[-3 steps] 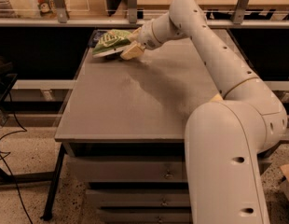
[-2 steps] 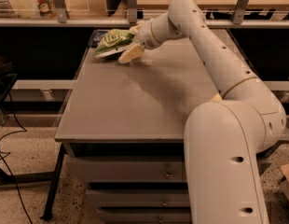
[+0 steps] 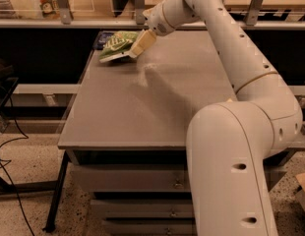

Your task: Move green jalapeno chip bag near rxbar blueberry

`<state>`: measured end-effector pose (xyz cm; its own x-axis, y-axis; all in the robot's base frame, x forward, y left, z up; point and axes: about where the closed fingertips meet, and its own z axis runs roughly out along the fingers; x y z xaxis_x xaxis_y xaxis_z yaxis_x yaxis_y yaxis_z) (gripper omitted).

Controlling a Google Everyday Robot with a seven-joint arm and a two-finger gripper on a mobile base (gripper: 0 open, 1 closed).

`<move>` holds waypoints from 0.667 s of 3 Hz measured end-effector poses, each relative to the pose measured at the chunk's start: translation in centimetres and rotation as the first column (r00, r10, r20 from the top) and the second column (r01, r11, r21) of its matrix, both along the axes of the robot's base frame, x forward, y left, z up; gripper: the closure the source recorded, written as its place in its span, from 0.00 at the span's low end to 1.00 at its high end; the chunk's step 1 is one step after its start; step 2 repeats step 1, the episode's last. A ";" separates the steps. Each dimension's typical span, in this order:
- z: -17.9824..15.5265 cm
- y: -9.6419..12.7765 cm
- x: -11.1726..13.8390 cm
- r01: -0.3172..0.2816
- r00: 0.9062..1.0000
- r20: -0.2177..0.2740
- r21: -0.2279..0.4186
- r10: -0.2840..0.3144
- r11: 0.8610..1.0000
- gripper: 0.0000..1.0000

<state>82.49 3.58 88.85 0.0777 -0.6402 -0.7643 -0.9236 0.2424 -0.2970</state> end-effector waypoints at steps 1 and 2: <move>0.0 0.0 0.0 0.000 1.000 0.000 0.000 0.000 1.000 0.00; 0.0 0.0 0.0 0.000 1.000 0.000 0.000 0.000 1.000 0.00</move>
Offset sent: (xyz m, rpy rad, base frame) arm 0.0000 0.0000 0.0000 0.0000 0.0000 0.0000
